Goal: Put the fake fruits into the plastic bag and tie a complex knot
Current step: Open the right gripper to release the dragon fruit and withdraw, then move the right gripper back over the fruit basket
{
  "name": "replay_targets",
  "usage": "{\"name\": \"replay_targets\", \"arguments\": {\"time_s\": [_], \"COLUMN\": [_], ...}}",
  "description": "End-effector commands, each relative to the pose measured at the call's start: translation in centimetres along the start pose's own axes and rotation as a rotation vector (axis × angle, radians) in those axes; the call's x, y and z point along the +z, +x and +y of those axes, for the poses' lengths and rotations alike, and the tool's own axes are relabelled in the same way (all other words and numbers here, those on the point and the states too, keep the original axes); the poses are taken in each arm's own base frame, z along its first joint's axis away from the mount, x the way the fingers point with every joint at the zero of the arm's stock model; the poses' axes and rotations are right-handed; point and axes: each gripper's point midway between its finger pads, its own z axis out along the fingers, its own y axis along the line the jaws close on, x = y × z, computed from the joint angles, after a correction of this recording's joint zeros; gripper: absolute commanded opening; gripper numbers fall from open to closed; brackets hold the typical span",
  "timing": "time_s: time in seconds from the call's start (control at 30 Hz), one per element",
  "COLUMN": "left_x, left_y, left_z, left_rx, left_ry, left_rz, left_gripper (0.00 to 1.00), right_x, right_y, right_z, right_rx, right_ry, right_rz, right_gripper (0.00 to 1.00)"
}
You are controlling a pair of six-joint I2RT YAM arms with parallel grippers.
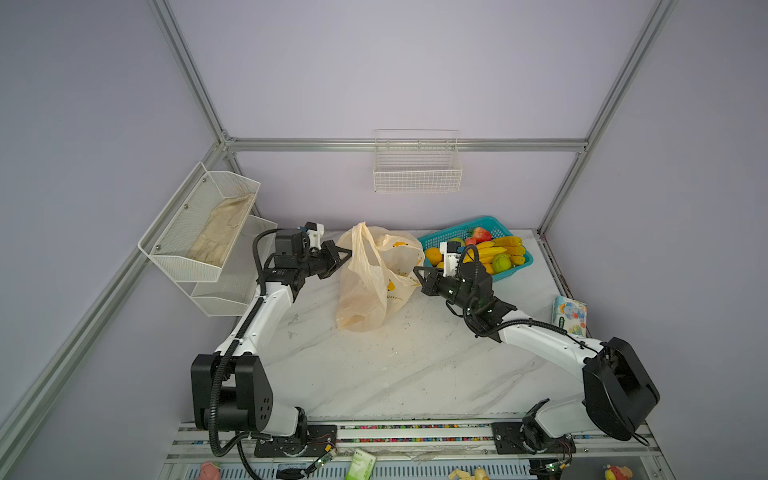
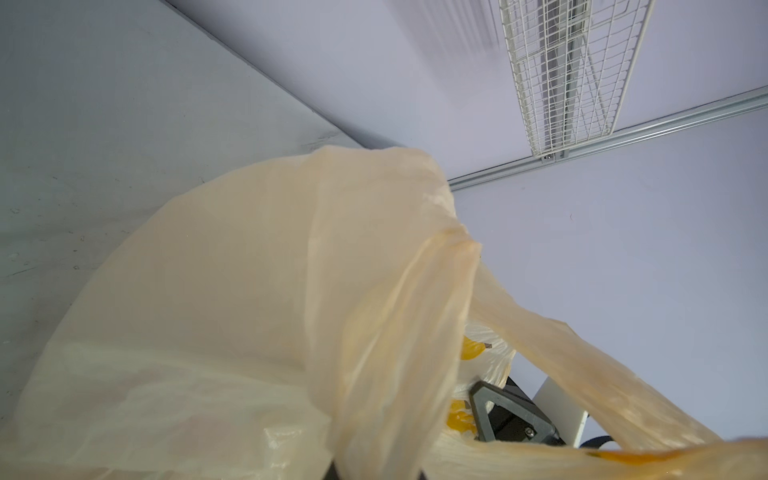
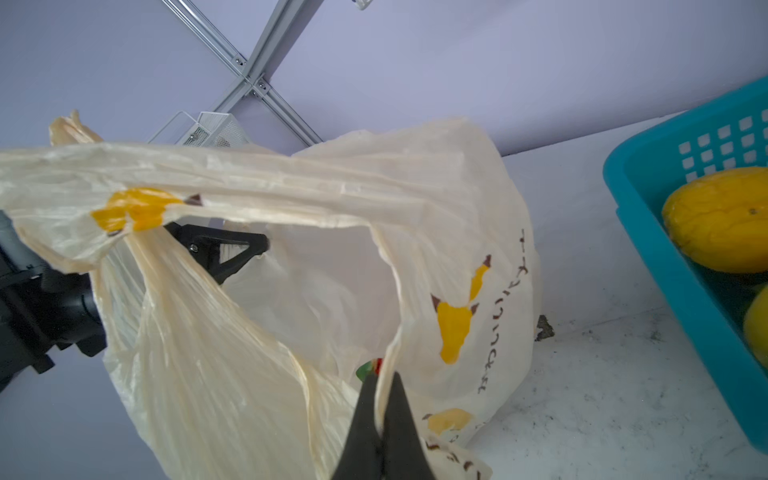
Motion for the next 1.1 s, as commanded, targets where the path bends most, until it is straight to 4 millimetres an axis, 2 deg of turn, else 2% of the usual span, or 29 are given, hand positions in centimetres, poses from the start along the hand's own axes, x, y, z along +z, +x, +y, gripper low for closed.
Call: {"name": "replay_targets", "arguments": {"time_s": [0.0,0.1,0.17,0.2,0.33,0.4,0.53,0.63,0.8,1.07], "left_x": [-1.1,-0.5,-0.3,-0.2,0.1,0.1,0.0,-0.1,-0.3,-0.5], "left_y": [-1.4,-0.8,-0.6,-0.5,-0.1,0.1,0.1,0.1,0.0,0.0], "left_z": [-2.8,-1.4,-0.9,-0.7,-0.1,-0.1,-0.4,-0.5,-0.6,-0.8], "left_rx": [0.07,0.07,0.073,0.074,0.08,0.08,0.082,0.086,0.093,0.098], "left_ry": [0.045,0.025,0.02,0.019,0.02,0.026,0.038,0.042,0.043,0.047], "left_rz": [-0.036,-0.018,-0.015,-0.012,-0.007,-0.003,-0.003,-0.011,-0.019,-0.024], "left_gripper": [0.0,0.0,0.0,0.0,0.0,0.0,0.0,0.0,0.0,0.0], "right_x": [0.6,0.2,-0.5,-1.2,-3.6,-4.5,-5.5,-4.6,-2.6,0.6], "right_y": [2.3,2.1,1.2,0.5,-2.5,-3.8,-6.7,-8.0,-9.5,-9.8], "right_z": [-3.2,-4.1,-4.7,-5.2,-7.7,-9.7,-12.4,-14.5,-16.9,-20.2], "right_rx": [-0.085,-0.164,-0.203,-0.219,-0.23,-0.222,-0.201,-0.166,-0.151,-0.176], "right_ry": [0.127,0.196,0.244,0.272,0.359,0.412,0.481,0.491,0.513,0.569], "right_rz": [0.077,0.101,0.091,0.08,0.041,0.029,-0.007,0.004,0.007,0.081], "right_gripper": [0.09,0.25,0.33,0.39,0.5,0.58,0.68,0.74,0.75,0.74]}}
